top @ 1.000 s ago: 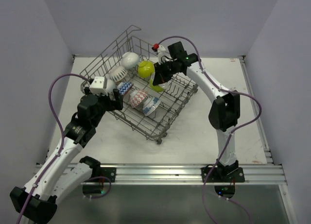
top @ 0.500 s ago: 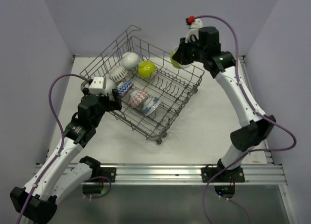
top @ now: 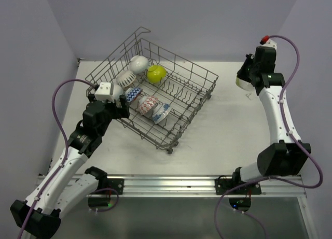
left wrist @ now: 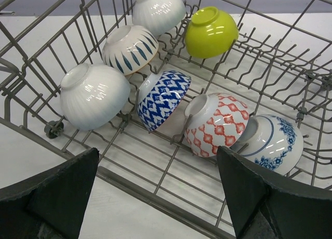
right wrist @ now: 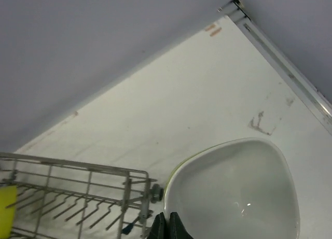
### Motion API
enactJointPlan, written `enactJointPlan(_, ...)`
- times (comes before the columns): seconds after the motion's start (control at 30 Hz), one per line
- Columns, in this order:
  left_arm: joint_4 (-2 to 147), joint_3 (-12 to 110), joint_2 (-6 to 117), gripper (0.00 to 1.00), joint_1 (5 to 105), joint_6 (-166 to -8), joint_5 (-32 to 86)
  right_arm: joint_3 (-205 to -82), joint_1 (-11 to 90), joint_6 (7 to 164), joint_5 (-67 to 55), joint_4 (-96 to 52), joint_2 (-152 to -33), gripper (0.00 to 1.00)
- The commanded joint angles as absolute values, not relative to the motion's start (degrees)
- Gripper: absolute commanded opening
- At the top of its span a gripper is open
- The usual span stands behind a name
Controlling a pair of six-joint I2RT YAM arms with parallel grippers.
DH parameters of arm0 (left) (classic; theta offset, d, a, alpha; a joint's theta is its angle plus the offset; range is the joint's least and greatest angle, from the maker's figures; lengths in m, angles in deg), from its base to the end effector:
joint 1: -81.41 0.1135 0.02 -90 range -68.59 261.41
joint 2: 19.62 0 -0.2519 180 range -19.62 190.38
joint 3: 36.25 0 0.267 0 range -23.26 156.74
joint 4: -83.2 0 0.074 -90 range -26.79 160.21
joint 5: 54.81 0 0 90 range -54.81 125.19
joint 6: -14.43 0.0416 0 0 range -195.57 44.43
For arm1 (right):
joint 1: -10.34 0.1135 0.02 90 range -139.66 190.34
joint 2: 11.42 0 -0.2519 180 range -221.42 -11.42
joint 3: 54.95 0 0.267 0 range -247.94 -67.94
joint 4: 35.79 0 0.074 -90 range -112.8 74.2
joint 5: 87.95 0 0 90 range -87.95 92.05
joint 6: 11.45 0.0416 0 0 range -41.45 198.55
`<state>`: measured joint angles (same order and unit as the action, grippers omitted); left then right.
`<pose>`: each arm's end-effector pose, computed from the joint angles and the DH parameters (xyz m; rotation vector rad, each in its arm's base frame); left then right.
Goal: Unload the bowls from the dish rack
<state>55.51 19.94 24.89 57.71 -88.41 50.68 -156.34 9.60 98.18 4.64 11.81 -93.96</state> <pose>0.1981 -0.0748 0.3127 -0.0135 1.8443 -0.1964 0.3412 -0.0063 0.3940 0.3943 2.0379 0.1553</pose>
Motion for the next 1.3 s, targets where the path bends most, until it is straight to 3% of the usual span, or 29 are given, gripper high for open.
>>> enactJointPlan(0.0, 56.2, 19.5, 25.0, 1.0, 57.6, -87.7, 51.7, -153.9, 7.6, 100.8, 8.3, 8.3, -99.4, 0.0)
enactJointPlan(0.2, 56.1, 19.6, 25.1, 1.0, 57.6, -87.8, 52.2, -155.9, 7.1, 100.3, 11.2, 7.0, -111.6, 0.0)
enactJointPlan(0.5, 56.0, 20.0, 26.2, 1.0, 57.6, -87.7, 50.9, -168.5, 7.0, 99.1, 9.2, 10.6, -127.3, 0.0)
enactJointPlan(1.03, 55.8, 20.0, 25.7, 1.0, 57.6, -87.4, 49.8, -173.7, 7.1, 98.8, 9.4, 12.2, -136.7, 0.01)
enactJointPlan(1.2, 55.9, 19.8, 25.4, 1.0, 57.6, -87.4, 50.0, -173.0, 7.1, 98.7, 8.4, 11.8, -136.6, 0.18)
enactJointPlan(1.27, 55.9, 19.8, 25.4, 1.0, 57.6, -87.4, 50.0, -172.9, 7.1, 98.7, 8.2, 12.2, -136.4, 0.37)
